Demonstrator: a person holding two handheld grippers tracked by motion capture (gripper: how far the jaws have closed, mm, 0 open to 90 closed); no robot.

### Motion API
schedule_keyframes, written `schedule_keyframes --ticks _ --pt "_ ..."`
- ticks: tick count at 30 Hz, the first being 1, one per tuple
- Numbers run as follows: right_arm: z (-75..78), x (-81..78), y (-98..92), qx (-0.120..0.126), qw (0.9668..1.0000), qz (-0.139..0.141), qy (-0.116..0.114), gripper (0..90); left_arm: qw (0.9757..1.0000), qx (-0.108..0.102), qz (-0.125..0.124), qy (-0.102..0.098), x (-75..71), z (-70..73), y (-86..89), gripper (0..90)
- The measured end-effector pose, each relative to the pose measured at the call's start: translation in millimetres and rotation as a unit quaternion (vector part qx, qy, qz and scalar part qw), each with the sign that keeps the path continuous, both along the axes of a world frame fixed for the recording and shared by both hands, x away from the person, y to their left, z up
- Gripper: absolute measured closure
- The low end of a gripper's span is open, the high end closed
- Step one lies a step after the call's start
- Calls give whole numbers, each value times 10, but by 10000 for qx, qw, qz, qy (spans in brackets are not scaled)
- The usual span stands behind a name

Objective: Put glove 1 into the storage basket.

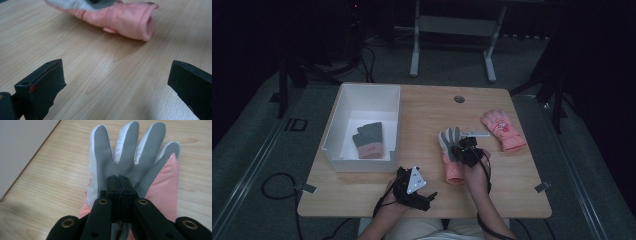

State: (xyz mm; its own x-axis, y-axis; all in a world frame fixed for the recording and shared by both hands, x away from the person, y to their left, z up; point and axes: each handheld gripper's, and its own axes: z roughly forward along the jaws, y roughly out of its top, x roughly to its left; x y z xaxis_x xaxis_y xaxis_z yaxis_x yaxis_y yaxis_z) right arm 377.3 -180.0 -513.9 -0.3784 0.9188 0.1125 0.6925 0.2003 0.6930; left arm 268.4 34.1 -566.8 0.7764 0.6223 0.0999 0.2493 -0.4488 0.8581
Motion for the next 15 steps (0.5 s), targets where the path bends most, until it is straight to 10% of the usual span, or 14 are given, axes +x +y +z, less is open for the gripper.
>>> schedule_keyframes --ticks 15 --pt "-266 122 157 -62 9997 69 236 856 10000 49 -31 29 10 -2 17 5"
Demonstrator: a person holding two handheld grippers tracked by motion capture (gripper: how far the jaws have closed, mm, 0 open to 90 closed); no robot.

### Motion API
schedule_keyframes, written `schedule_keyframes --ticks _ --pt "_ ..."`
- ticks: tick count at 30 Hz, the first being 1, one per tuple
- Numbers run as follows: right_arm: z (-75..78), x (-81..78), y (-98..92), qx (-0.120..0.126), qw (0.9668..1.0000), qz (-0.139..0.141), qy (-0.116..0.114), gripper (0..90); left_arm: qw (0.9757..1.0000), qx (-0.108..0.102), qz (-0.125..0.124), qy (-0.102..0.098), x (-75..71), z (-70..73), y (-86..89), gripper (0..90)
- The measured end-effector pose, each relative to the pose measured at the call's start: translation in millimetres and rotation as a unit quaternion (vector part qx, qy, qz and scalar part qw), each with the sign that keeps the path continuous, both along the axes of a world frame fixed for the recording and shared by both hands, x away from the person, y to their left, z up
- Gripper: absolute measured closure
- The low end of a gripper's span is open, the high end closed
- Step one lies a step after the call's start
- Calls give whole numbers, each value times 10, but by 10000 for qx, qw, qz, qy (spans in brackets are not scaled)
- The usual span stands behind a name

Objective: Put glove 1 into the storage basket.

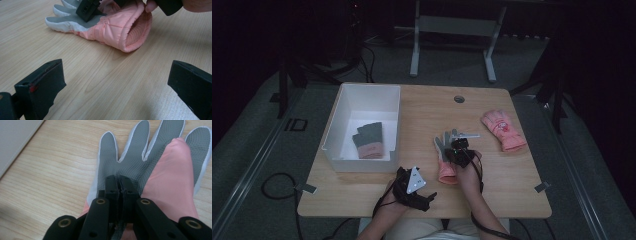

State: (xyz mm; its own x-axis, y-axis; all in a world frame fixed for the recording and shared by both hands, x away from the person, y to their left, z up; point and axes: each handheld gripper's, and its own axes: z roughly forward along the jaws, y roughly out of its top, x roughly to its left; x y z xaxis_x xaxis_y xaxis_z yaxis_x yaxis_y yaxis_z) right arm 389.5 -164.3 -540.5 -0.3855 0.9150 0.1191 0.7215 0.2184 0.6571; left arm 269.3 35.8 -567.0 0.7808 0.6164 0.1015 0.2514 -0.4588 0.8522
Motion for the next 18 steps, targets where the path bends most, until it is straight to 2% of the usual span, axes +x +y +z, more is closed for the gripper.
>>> schedule_keyframes --ticks 6,9,13,15,16,18 --pt "18 -20 11 97 9999 -117 -33 771 10000 33 -33 -26 -4 -1 -10 5" --pt "76 -54 27 104 9999 -52 -127 730 10000 -9 -18 -52 -5 1 0 5" --pt "256 -109 -10 223 9990 123 -362 708 10000 -39 -4 -43 0 4 13 5" --pt "355 -113 -57 261 9977 314 -548 685 10000 -28 -22 -38 -1 3 17 5" --pt "428 -108 -118 185 9967 378 -693 684 10000 -20 -32 -36 -2 3 18 5" --pt "531 -85 -265 197 9944 525 -899 682 10000 -31 -52 -39 -6 4 18 5"
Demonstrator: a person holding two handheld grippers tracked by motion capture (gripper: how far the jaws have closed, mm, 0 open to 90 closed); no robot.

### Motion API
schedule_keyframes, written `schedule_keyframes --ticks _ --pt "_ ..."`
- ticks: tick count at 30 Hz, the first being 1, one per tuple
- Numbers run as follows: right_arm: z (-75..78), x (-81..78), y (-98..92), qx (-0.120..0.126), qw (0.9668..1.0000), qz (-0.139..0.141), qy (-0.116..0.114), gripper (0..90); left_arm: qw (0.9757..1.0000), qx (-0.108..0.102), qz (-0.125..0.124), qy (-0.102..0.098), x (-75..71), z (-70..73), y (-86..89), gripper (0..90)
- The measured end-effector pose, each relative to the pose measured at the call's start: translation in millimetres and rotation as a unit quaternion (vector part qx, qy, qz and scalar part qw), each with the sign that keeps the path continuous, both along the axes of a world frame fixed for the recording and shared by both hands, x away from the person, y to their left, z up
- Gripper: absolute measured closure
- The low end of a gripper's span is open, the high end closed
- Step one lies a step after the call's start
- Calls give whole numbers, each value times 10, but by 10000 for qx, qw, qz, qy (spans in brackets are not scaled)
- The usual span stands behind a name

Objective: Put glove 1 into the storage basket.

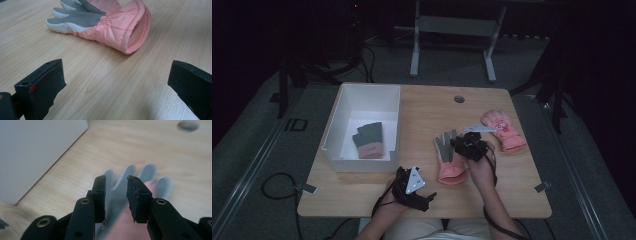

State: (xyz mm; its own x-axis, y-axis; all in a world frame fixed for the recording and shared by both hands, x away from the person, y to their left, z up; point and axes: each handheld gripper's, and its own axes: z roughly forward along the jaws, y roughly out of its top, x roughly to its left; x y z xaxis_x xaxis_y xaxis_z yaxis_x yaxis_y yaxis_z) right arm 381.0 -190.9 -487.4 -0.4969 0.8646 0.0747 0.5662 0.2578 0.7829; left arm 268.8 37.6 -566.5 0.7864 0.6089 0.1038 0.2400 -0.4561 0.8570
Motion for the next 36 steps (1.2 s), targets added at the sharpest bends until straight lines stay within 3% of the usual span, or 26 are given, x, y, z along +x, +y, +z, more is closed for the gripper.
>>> schedule_keyframes --ticks 4,9,10,18,23,26,29,36 --pt "133 79 -352 12 9998 -13 -183 671 10000 11 -26 28 4 -11 -10 5" --pt "221 168 -813 -216 9989 -162 -386 666 10000 27 -50 7 12 -9 -8 6" --pt "228 213 -1003 -225 9987 -289 -367 666 10000 24 -36 19 13 -14 -10 6" --pt "206 407 -1564 -482 9960 -672 -329 669 10000 45 -26 -7 26 -12 -15 5" --pt "203 576 -1750 -544 9952 -754 -310 651 10000 54 -44 -14 30 -14 -25 6" --pt "201 709 -1831 -539 9948 -824 -243 589 10000 17 -53 -43 31 -7 -24 5" --pt "192 822 -1884 -643 9936 -907 -173 593 10000 55 -72 28 39 -18 -19 5" --pt "55 1030 -1964 -589 9949 -817 -24 602 9999 44 -83 -40 31 -6 -13 6"
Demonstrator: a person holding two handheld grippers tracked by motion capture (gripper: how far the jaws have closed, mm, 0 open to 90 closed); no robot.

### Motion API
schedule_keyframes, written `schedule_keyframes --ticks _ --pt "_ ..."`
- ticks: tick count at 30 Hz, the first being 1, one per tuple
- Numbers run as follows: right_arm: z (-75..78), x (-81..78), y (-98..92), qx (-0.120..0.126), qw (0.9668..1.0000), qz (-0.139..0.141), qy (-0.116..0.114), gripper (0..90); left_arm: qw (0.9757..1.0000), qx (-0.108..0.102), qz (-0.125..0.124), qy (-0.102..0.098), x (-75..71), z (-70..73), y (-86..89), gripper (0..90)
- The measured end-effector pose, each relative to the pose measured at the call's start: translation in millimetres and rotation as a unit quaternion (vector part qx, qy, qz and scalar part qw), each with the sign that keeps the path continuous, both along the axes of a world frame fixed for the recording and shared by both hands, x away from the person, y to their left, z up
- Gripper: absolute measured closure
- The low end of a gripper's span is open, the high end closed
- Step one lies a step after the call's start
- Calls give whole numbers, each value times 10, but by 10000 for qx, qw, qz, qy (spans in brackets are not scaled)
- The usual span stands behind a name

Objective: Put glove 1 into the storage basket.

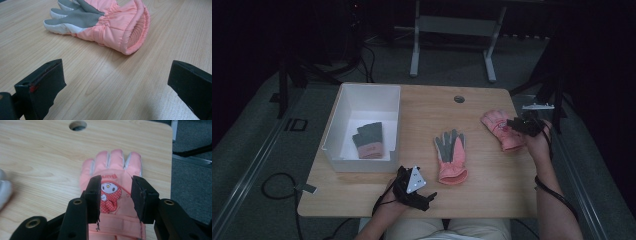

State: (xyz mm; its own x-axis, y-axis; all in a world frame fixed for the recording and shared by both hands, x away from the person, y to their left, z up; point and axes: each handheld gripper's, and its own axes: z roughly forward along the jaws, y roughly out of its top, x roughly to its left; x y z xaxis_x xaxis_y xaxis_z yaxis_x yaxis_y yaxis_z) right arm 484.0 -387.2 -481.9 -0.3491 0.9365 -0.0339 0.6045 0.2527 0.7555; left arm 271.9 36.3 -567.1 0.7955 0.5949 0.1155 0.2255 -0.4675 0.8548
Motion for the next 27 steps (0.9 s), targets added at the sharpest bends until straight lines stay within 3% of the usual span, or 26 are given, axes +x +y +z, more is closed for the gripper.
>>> schedule_keyframes --ticks 9,15,19,22,27 --pt "-317 117 51 -102 9996 135 229 596 10000 -27 -26 3 8 0 9 6" --pt "-462 144 126 -520 9981 153 286 622 9999 -91 -75 15 3 -1 7 5" --pt "-479 165 167 -661 9969 135 395 687 9999 -90 -78 0 10 -1 6 6" --pt "-490 184 176 -694 9967 19 417 825 9999 -76 -73 -13 11 -4 7 6" --pt "-491 178 234 -916 9952 -112 327 872 9999 -86 -93 -9 19 -3 9 6"
